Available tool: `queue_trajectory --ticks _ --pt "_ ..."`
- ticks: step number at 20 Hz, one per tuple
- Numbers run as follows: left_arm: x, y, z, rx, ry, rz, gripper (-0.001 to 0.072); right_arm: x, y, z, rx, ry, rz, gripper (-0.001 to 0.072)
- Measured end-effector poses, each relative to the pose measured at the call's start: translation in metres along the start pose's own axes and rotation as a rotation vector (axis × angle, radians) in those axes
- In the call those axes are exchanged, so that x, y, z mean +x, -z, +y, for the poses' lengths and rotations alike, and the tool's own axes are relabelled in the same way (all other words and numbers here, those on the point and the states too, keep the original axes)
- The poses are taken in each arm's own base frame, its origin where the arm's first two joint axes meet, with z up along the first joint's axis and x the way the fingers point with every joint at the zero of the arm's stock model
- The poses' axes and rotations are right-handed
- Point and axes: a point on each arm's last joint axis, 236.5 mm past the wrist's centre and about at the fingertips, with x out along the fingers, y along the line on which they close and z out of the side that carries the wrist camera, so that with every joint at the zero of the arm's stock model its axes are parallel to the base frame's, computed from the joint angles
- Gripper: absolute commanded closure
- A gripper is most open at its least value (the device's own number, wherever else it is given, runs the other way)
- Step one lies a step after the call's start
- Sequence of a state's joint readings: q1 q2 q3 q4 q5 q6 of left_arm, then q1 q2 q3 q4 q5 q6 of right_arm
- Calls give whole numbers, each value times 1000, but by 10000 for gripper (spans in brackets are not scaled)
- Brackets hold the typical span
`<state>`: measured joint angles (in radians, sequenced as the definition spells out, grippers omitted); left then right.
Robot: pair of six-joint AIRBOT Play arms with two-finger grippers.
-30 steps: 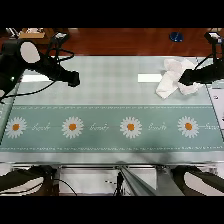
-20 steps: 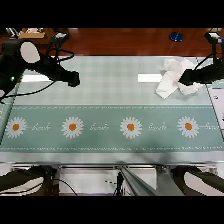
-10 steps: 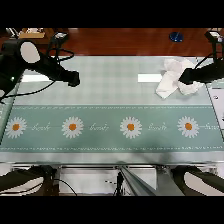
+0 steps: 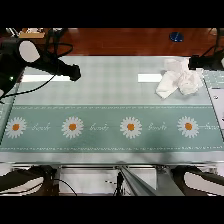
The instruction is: Fold the shirts.
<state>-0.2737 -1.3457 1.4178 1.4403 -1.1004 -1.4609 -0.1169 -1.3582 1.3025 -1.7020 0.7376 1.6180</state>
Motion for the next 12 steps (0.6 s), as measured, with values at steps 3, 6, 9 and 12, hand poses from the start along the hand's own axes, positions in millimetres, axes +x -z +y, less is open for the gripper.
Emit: queue_trajectory --ticks 3,6,9,12 --pt "-10 -9 -1 3 -2 -31 23 47 19 -2 -15 29 42 116" --pt "-21 -13 -2 7 -1 -46 23 84 47 -5 -18 57 109 116" --pt "-28 -11 -3 9 0 -40 23 101 60 -13 -37 100 137 116" --pt "-30 -8 -4 10 1 -31 23 103 61 -23 -67 140 135 116"
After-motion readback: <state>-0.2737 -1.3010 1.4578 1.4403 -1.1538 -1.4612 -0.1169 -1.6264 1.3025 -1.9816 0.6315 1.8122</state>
